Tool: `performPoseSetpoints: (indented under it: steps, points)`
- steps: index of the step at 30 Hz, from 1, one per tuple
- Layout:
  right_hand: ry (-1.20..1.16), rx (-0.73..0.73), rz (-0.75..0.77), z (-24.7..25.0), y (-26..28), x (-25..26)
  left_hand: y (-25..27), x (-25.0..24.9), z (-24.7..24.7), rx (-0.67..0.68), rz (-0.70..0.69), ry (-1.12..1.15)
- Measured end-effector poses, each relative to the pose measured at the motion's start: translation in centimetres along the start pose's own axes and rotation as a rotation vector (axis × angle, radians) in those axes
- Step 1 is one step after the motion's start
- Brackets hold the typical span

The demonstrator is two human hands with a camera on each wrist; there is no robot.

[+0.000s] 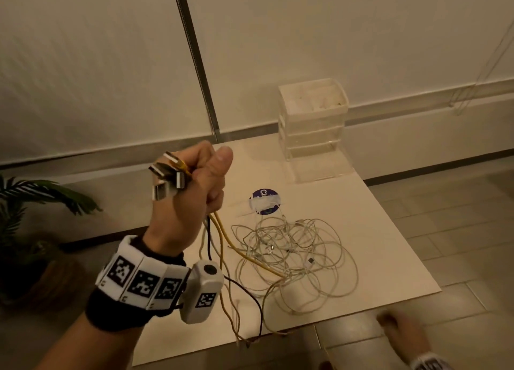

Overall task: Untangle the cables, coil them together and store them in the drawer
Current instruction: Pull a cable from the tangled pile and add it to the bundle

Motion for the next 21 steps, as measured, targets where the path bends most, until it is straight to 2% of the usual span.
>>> performPoseSetpoints:
  steps: [2,3,6,9,13,18,21]
  points:
    - [0.014,-0.045,0.169,1.1,-1.4,5.6,0.6,0.6,-0.6,0.014,0.067,0.006]
    - [-0.013,-0.021,0.285,1.2,-2.1,8.7,0.8,0.7,-1.2,0.012,0.107,-0.012]
    - [0.187,0.156,0.503,-0.6,-4.4,15.5,1.4,1.4,-2.2,0.042,0.178,-0.025]
    - [0.48,0.324,0.5,-4.1,-7.3,17.7,1.9,1.7,-2.7,0.015,0.253,-0.045]
    - [0.646,0.342,0.466,-6.1,-9.4,17.7,2.3,1.8,-2.6,-0.049,0.251,-0.09]
    - [0.692,0.334,0.5,-6.5,-9.9,16.5,3.0,2.2,-2.1,-0.148,0.295,-0.055]
    - [0.566,0.322,0.464,-5.9,-10.3,16.7,3.1,2.8,-2.1,-0.151,0.301,-0.076]
Point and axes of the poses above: each hand's wrist, its own y-axis away from the middle knuckle, its own z-axis out of the back of the hand, x = y × z, the point moved 2 cm from there along -y, towards the middle knuckle
